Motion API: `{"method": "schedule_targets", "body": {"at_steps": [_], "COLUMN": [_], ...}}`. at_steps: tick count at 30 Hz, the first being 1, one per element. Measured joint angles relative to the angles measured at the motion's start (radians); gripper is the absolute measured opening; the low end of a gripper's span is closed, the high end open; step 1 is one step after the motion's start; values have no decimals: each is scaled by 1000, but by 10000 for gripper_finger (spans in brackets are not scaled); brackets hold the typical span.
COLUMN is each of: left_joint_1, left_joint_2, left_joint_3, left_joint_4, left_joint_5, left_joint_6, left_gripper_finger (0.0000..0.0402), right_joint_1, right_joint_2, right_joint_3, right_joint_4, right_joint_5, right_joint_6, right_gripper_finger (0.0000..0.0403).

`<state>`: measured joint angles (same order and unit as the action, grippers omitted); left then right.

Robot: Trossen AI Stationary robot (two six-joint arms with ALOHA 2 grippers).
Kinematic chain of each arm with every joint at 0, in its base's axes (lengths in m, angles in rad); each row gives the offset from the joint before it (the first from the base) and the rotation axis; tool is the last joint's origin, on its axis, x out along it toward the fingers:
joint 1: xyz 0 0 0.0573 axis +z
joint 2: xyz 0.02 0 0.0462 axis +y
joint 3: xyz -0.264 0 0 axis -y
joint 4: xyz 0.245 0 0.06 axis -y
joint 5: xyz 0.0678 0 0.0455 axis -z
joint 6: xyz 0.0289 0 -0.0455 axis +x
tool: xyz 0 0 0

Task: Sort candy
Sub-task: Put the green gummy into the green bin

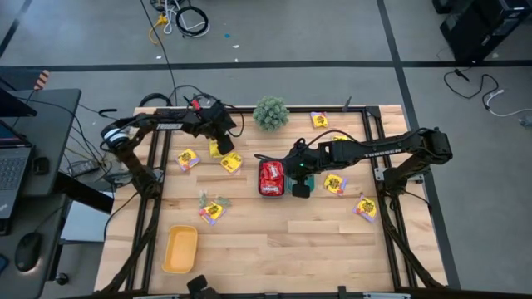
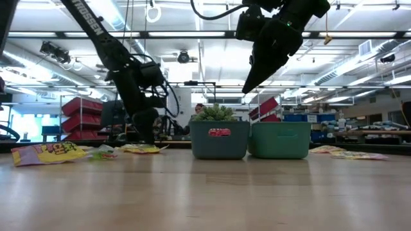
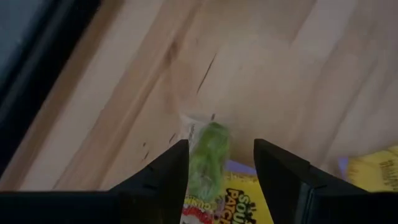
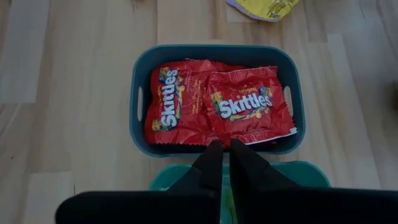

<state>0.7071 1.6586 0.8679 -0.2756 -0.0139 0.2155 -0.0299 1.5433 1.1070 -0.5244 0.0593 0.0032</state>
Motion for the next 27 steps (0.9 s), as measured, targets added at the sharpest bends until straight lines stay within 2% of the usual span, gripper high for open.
{"method": "schedule_targets", "body": {"at_steps": [5, 12, 17, 23, 27], "left_joint_1": [0, 0, 1, 0, -5], "left_joint_2": [64, 74, 76, 73, 54], "left_joint_3": [41, 70, 105, 150, 190], "left_joint_4": [-39, -88, -129, -157, -199], "left_joint_5": [-39, -66, -85, -88, -91], "left_joint_6": [22, 26, 36, 36, 22], "left_gripper_finger": [184, 172, 118, 22, 8], "right_joint_1": [0, 0, 0, 1, 4], "right_joint_2": [0, 1, 1, -14, -59], "right_joint_3": [0, 0, 0, 0, 0], "right_joint_4": [0, -1, -4, -14, -30], "right_joint_5": [0, 0, 0, 0, 0], "right_joint_6": [-5, -20, -22, -12, 1], "right_gripper_finger": [18, 17, 18, 17, 20]}}
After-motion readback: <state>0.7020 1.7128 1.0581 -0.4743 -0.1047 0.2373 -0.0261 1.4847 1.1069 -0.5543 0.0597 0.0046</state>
